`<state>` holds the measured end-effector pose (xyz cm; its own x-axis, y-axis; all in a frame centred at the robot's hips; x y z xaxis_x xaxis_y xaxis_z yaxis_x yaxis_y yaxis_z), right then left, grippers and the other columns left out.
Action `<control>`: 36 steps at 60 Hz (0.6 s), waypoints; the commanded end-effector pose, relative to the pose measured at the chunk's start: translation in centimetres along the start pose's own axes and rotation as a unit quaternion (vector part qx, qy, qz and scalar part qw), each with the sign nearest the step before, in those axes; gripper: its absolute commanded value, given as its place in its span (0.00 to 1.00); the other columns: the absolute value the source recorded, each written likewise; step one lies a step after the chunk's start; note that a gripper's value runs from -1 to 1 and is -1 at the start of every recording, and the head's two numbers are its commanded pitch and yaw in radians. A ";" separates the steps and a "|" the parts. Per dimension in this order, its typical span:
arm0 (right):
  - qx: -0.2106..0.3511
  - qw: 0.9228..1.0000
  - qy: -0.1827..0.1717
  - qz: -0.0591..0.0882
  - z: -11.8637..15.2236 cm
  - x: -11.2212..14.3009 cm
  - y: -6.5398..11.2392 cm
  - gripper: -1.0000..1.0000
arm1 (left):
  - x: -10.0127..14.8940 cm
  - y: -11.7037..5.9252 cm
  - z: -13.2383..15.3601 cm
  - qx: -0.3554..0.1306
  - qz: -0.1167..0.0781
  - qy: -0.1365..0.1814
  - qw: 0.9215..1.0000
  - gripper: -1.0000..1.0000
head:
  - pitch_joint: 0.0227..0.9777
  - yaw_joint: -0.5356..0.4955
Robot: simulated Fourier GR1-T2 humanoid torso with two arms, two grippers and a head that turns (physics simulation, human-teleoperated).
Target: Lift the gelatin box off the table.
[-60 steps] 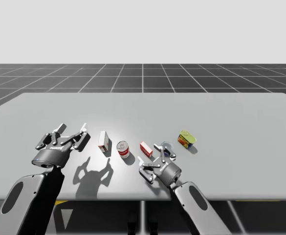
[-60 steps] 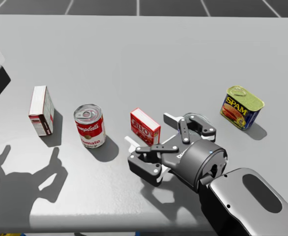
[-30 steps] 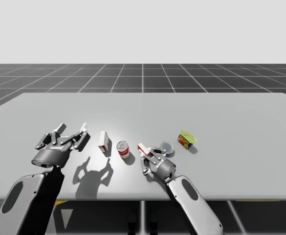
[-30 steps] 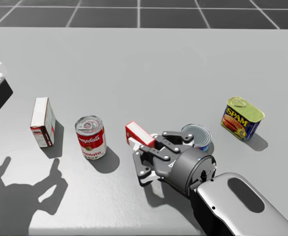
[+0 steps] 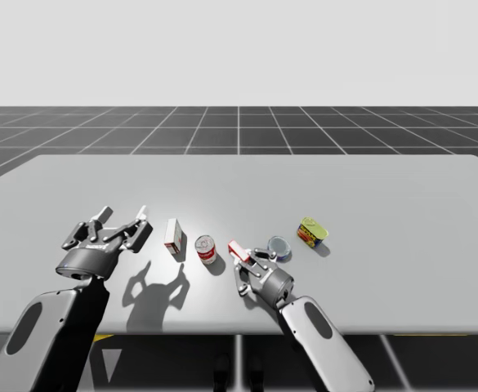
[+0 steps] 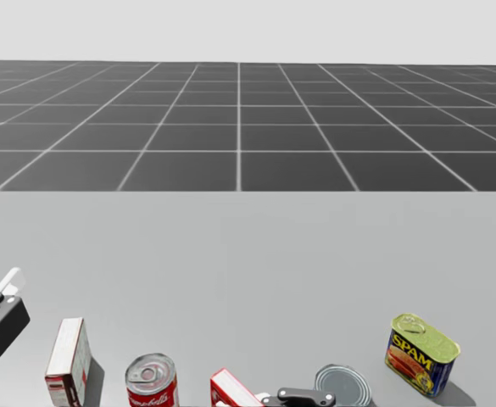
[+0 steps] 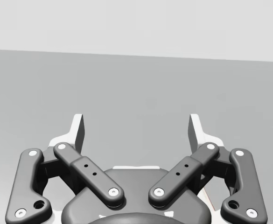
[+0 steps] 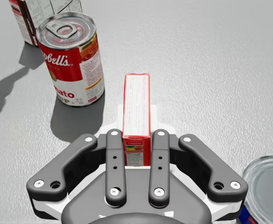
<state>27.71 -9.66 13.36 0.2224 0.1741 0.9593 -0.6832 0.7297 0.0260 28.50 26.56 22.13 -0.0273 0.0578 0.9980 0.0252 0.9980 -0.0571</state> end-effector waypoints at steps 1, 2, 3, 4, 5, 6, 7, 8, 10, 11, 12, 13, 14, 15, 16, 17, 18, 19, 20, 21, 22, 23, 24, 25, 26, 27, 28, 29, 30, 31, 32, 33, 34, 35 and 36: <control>-0.035 0.999 -0.001 -0.009 0.2 0.1 -0.6 1.00 | -0.1 0.0 0.0 0.001 0.000 0.001 1.000 0.00 | 0.46 0.50; -0.035 0.999 -0.002 -0.008 0.3 0.2 -0.5 1.00 | -0.1 0.0 0.0 0.001 0.000 0.001 1.000 0.00 | 0.46 0.50; -0.035 0.999 -0.004 -0.007 0.3 0.4 -0.5 1.00 | -0.1 0.0 0.0 0.001 0.000 0.001 1.000 0.00 | 0.46 0.50; -0.036 0.999 -0.006 -0.006 0.4 0.5 -0.5 1.00 | -0.1 0.0 0.0 0.001 0.001 0.001 1.000 0.00 | 0.46 0.50; -0.036 0.999 -0.007 -0.006 0.5 0.6 -0.5 1.00 | -0.1 0.0 0.0 0.001 0.001 0.001 1.000 0.00 | 0.46 0.49; -0.035 0.999 -0.011 -0.005 0.7 1.0 -0.4 1.00 | -0.1 0.0 0.0 0.001 0.001 0.001 1.000 0.00 | 0.46 0.49; -0.034 0.999 -0.014 -0.003 0.8 1.4 -0.4 1.00 | -0.1 0.0 0.0 0.001 0.001 0.001 1.000 0.00 | 0.46 0.49; -0.034 0.999 -0.016 -0.001 0.9 1.6 -0.4 1.00 | -0.1 0.0 0.0 0.001 0.001 0.001 1.000 0.00 | 0.46 0.49; -0.034 0.999 -0.022 0.003 1.3 2.3 -0.3 1.00 | -0.1 0.0 0.0 0.001 0.001 0.001 1.000 0.00 | 0.45 0.49; -0.032 0.999 -0.024 0.005 1.4 2.5 -0.3 1.00 | -0.1 0.0 0.0 0.001 0.002 0.001 1.000 0.00 | 0.45 0.49; -0.031 0.999 -0.027 0.010 1.6 3.0 -0.2 1.00 | -0.1 0.0 0.0 0.001 0.002 0.001 1.000 0.00 | 0.45 0.49; -0.031 0.999 -0.029 0.014 1.7 3.3 -0.2 1.00 | 0.0 0.0 0.0 0.001 0.002 0.000 1.000 0.00 | 0.45 0.49; -0.030 0.999 -0.033 0.020 1.9 3.8 -0.2 1.00 | 0.0 0.0 0.0 0.001 0.002 0.000 1.000 0.00 | 0.45 0.49; -0.029 0.999 -0.034 0.022 2.0 4.1 -0.2 1.00 | 0.0 0.0 0.0 0.001 0.002 0.000 1.000 0.00 | 0.45 0.49; -0.028 0.999 -0.035 0.025 2.1 4.4 -0.2 1.00 | 0.0 0.0 0.0 0.001 0.002 0.000 1.000 0.00 | 0.45 0.49; -0.027 0.999 -0.037 0.028 2.3 4.7 -0.2 1.00 | 0.0 0.0 0.0 0.001 0.002 0.000 1.000 0.00 | 0.45 0.49; -0.026 0.998 -0.043 0.035 2.6 5.5 -0.1 1.00 | 0.0 0.1 0.0 0.001 0.002 0.000 1.000 0.00 | 0.45 0.49; -0.027 0.998 -0.045 0.037 2.6 5.8 -0.1 1.00 | 0.0 0.1 0.0 0.001 0.003 0.000 1.000 0.00 | 0.45 0.49; -0.026 0.998 -0.046 0.039 2.8 6.1 -0.1 1.00 | 0.0 0.1 0.0 0.001 0.003 0.000 1.000 0.00 | 0.45 0.49; -0.025 0.998 -0.050 0.043 2.9 6.6 -0.1 1.00 | 0.0 0.1 0.0 0.001 0.003 0.000 1.000 0.00 | 0.45 0.49; -0.025 0.997 -0.052 0.045 3.1 6.9 -0.1 1.00 | 0.0 0.1 0.0 0.001 0.003 0.000 1.000 0.00 | 0.45 0.49; -0.024 0.997 -0.053 0.046 3.1 7.2 -0.1 1.00 | 0.0 0.1 0.0 0.001 0.003 0.000 1.000 0.00 | 0.45 0.49; -0.024 0.997 -0.059 0.052 3.4 8.0 -0.1 1.00 | 0.0 0.1 0.0 0.001 0.003 0.000 1.000 0.00 | 0.45 0.49; -0.024 0.996 -0.061 0.054 3.5 8.3 -0.1 1.00 | 0.0 0.1 0.0 0.001 0.003 -0.001 1.000 0.00 | 0.45 0.49; -0.025 0.996 -0.063 0.056 3.6 8.6 -0.1 1.00 | 0.0 0.1 0.0 0.001 0.003 -0.001 1.000 0.00 | 0.45 0.49; -0.025 0.996 -0.065 0.058 3.7 8.8 -0.1 1.00 | 0.1 0.1 0.0 0.001 0.003 -0.001 1.000 0.00 | 0.45 0.49; -0.026 0.995 -0.070 0.061 3.8 9.4 -0.1 1.00 | 0.1 0.1 0.0 0.001 0.004 -0.001 1.000 0.00 | 0.45 0.49; -0.027 0.995 -0.075 0.065 4.0 10.0 -0.1 1.00 | 0.1 0.1 0.0 0.001 0.004 -0.001 1.000 0.00 | 0.45 0.49; -0.028 0.994 -0.078 0.066 4.1 10.3 -0.1 1.00 | 0.1 0.1 0.0 0.001 0.004 -0.001 1.000 0.00 | 0.45 0.49; -0.030 0.994 -0.081 0.067 4.2 10.6 -0.1 1.00 | 0.1 0.1 0.0 0.001 0.004 -0.001 1.000 0.00 | 0.45 0.49; -0.031 0.993 -0.090 0.071 4.6 11.5 -0.2 1.00 | 0.1 0.1 0.0 0.001 0.004 -0.002 1.000 0.00 | 0.45 0.49; -0.032 0.993 -0.093 0.072 4.7 11.9 -0.2 1.00 | 0.1 0.1 0.0 0.001 0.004 -0.002 1.000 0.00 | 0.45 0.49; -0.033 0.992 -0.096 0.074 4.8 12.2 -0.2 1.00 | 0.1 0.1 0.0 0.001 0.004 -0.002 1.000 0.00 | 0.45 0.49; -0.035 0.992 -0.100 0.075 4.9 12.5 -0.2 1.00 | 0.1 0.1 0.0 0.001 0.004 -0.002 1.000 0.00 | 0.45 0.49; -0.037 0.991 -0.107 0.078 5.1 13.1 -0.3 1.00 | 0.1 0.1 0.0 0.001 0.005 -0.002 1.000 0.00 | 0.45 0.49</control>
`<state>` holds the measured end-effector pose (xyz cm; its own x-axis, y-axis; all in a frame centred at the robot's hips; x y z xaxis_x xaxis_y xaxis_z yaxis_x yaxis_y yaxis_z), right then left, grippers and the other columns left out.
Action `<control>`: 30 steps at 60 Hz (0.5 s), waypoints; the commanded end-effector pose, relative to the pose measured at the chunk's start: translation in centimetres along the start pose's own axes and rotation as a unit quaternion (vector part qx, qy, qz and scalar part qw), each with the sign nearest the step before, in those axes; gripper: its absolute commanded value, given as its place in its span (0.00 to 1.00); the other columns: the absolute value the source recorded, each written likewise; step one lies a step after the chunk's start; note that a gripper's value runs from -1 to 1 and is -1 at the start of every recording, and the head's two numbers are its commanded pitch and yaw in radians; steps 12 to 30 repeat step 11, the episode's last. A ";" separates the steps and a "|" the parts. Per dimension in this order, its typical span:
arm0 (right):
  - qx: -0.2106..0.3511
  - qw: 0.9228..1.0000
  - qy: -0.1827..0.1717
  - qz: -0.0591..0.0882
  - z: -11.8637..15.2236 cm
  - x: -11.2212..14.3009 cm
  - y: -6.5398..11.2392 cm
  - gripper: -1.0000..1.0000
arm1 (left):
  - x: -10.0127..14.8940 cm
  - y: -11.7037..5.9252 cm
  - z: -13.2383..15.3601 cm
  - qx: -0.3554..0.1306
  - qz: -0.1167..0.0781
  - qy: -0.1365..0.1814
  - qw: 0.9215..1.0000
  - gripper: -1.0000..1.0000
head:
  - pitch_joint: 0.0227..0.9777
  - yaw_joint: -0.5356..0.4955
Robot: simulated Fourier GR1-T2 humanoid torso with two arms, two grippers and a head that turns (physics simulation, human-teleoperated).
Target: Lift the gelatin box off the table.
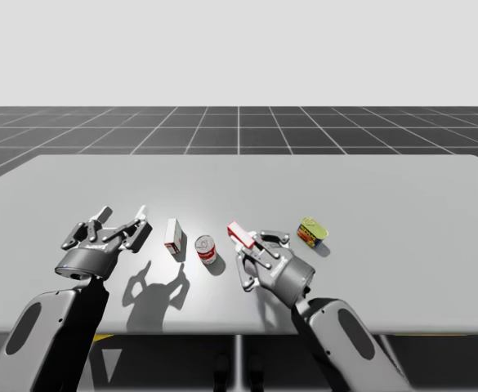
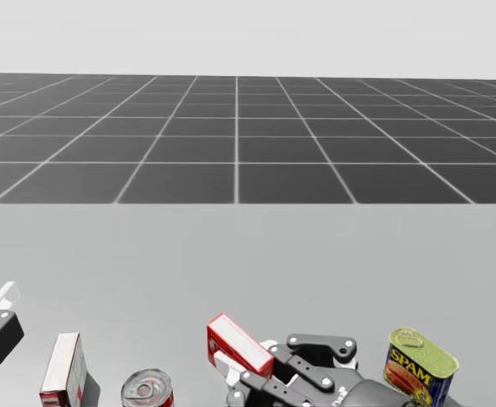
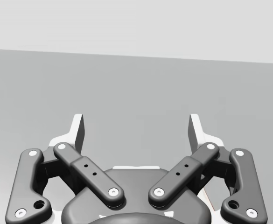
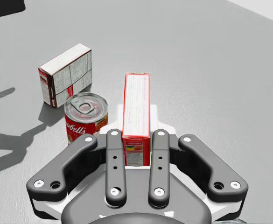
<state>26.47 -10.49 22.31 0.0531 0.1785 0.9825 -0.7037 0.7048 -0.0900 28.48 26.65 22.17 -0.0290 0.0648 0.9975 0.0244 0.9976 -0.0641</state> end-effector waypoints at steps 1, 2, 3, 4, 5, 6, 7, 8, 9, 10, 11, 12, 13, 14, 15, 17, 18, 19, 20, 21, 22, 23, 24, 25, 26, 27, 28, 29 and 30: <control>-0.046 0.997 -0.051 0.023 0.8 5.5 -1.5 1.00 | 0.1 0.1 0.0 0.000 0.001 -0.002 1.000 0.00 | 0.45 0.49; -0.049 0.997 -0.055 0.024 0.9 5.9 -1.6 1.00 | 0.1 0.1 0.0 0.000 0.001 -0.002 1.000 0.00 | 0.45 0.49; -0.054 0.996 -0.063 0.027 1.2 6.5 -1.8 1.00 | 0.1 0.1 0.0 0.000 0.002 -0.002 1.000 0.00 | 0.45 0.49; -0.056 0.996 -0.068 0.028 1.3 6.8 -1.8 1.00 | 0.2 0.1 0.1 0.001 0.002 -0.003 1.000 0.00 | 0.45 0.49; -0.058 0.995 -0.073 0.029 1.5 7.2 -1.9 1.00 | 0.2 0.1 0.1 0.001 0.002 -0.003 1.000 0.00 | 0.45 0.49; -0.061 0.994 -0.084 0.029 1.9 7.9 -2.0 1.00 | 0.2 0.1 0.1 0.001 0.002 -0.003 1.000 0.00 | 0.45 0.49; -0.065 0.993 -0.093 0.030 2.3 8.6 -2.1 1.00 | 0.2 0.1 0.1 0.001 0.002 -0.003 1.000 0.00 | 0.45 0.49; -0.067 0.992 -0.098 0.032 2.5 9.0 -2.2 1.00 | 0.2 0.1 0.1 0.000 0.002 -0.003 1.000 0.00 | 0.45 0.49; -0.069 0.992 -0.103 0.034 2.7 9.3 -2.2 1.00 | 0.2 0.1 0.1 0.000 0.002 -0.004 1.000 0.00 | 0.45 0.49; -0.069 0.991 -0.108 0.034 3.0 9.7 -2.3 1.00 | 0.2 0.1 0.1 0.000 0.001 -0.004 1.000 0.00 | 0.45 0.49; -0.071 0.990 -0.117 0.036 3.5 10.4 -2.4 1.00 | 0.2 0.1 0.1 -0.001 0.001 -0.004 1.000 0.00 | 0.45 0.49; -0.071 0.990 -0.117 0.036 3.5 10.4 -2.4 1.00 | 0.2 0.1 0.1 -0.001 0.001 -0.004 1.000 0.00 | 0.45 0.49; -0.071 0.990 -0.117 0.036 3.5 10.4 -2.4 1.00 | 0.2 0.1 0.1 -0.001 0.001 -0.004 1.000 0.00 | 0.45 0.49; -0.071 0.990 -0.117 0.036 3.5 10.4 -2.4 1.00 | 0.2 0.1 0.1 -0.001 0.001 -0.004 1.000 0.00 | 0.45 0.49; -0.071 0.990 -0.117 0.036 3.5 10.4 -2.4 1.00 | 0.2 0.1 0.1 -0.001 0.001 -0.004 1.000 0.00 | 0.45 0.49; -0.071 0.990 -0.117 0.036 3.5 10.4 -2.4 1.00 | 0.2 0.1 0.1 -0.001 0.001 -0.004 1.000 0.00 | 0.45 0.49; -0.071 0.990 -0.117 0.036 3.5 10.4 -2.4 1.00 | 0.2 0.1 0.1 -0.001 0.001 -0.004 1.000 0.00 | 0.45 0.49; -0.071 0.990 -0.117 0.036 3.5 10.4 -2.4 1.00 | 0.2 0.1 0.1 -0.001 0.001 -0.004 1.000 0.00 | 0.45 0.49; -0.071 0.990 -0.117 0.036 3.5 10.4 -2.4 1.00 | 0.2 0.1 0.1 -0.001 0.001 -0.004 1.000 0.00 | 0.45 0.49; -0.071 0.990 -0.117 0.036 3.5 10.4 -2.4 1.00 | 0.2 0.1 0.1 -0.001 0.001 -0.004 1.000 0.00 | 0.45 0.49; -0.071 0.990 -0.117 0.036 3.5 10.4 -2.4 1.00 | 0.2 0.1 0.1 -0.001 0.001 -0.004 1.000 0.00 | 0.45 0.49; -0.071 0.990 -0.117 0.036 3.5 10.4 -2.4 1.00 | 0.2 0.1 0.1 -0.001 0.001 -0.004 1.000 0.00 | 0.45 0.49; -0.071 0.990 -0.117 0.036 3.5 10.4 -2.4 1.00 | 0.2 0.1 0.1 -0.001 0.001 -0.004 1.000 0.00 | 0.45 0.49; -0.071 0.990 -0.117 0.036 3.5 10.4 -2.4 1.00 | 0.2 0.1 0.1 -0.001 0.001 -0.004 1.000 0.00 | 0.45 0.49; -0.071 0.990 -0.117 0.036 3.5 10.4 -2.4 1.00 | 0.2 0.1 0.1 -0.001 0.001 -0.004 1.000 0.00 | 0.45 0.49; -0.071 0.990 -0.117 0.036 3.5 10.4 -2.4 1.00 | 0.2 0.1 0.1 -0.001 0.001 -0.004 1.000 0.00 | 0.45 0.49; -0.071 0.990 -0.117 0.036 3.5 10.4 -2.4 1.00 | 0.2 0.1 0.1 -0.001 0.001 -0.004 1.000 0.00 | 0.45 0.49; -0.071 0.990 -0.117 0.036 3.5 10.4 -2.4 1.00 | 0.2 0.1 0.1 -0.001 0.001 -0.004 1.000 0.00 | 0.45 0.49; -0.071 0.990 -0.117 0.036 3.5 10.4 -2.4 1.00 | 0.2 0.1 0.1 -0.001 0.001 -0.004 1.000 0.00 | 0.45 0.49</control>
